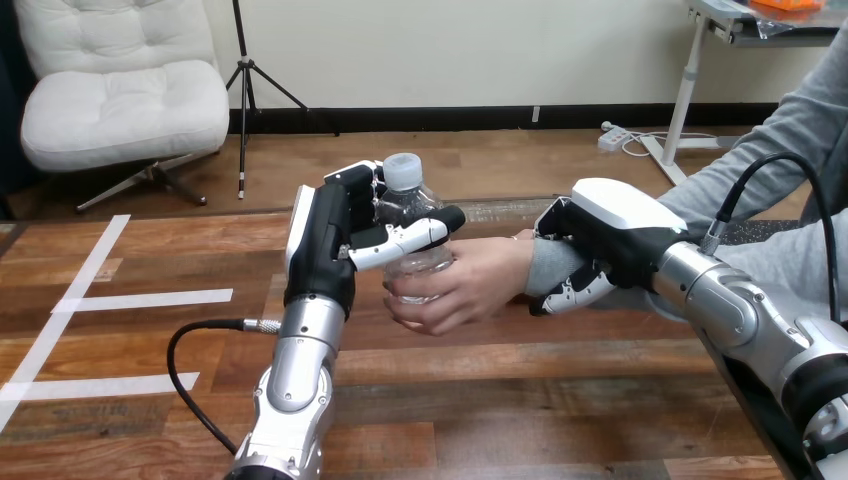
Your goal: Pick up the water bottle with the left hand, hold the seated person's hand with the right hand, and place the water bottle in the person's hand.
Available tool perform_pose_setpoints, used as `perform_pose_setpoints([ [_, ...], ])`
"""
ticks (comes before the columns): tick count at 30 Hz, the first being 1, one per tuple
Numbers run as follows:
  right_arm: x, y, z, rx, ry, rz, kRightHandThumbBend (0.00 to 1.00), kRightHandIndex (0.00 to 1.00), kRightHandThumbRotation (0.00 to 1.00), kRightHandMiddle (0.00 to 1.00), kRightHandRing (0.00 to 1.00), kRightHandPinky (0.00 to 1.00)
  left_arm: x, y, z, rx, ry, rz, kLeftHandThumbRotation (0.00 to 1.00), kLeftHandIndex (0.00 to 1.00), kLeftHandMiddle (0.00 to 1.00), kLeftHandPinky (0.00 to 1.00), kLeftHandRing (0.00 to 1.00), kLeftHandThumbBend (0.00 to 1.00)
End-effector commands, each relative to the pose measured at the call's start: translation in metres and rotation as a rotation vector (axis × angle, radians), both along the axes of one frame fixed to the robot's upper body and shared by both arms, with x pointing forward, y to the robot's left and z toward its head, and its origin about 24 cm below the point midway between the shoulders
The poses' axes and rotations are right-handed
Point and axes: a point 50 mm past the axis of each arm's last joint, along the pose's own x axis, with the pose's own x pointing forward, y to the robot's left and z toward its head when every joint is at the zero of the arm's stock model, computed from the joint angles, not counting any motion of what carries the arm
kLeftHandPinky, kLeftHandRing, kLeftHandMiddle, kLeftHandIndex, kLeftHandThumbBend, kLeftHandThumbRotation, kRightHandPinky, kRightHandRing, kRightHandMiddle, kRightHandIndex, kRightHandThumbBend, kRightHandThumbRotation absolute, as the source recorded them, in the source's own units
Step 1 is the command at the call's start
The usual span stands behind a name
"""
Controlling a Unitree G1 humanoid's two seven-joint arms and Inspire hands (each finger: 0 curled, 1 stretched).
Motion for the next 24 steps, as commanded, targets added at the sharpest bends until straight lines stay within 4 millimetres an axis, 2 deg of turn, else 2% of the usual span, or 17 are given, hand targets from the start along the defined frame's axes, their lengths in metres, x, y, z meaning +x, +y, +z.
perform_pose_setpoints([
  [1, 0.0227, 0.0193, 0.0586, 0.084, -0.201, 0.047, 0.62, 0.31, 0.00, 0.31, 0.25, 0.21, 0.0194, -0.0264, 0.0460, -0.010, -0.152, -0.085, 0.00, 0.40, 0.41, 0.33, 0.37, 0.69],
  [24, 0.0225, 0.0171, 0.0585, 0.089, -0.194, 0.041, 0.62, 0.31, 0.00, 0.31, 0.25, 0.22, 0.0195, -0.0238, 0.0428, 0.004, -0.129, -0.083, 0.00, 0.43, 0.44, 0.36, 0.41, 0.68],
])
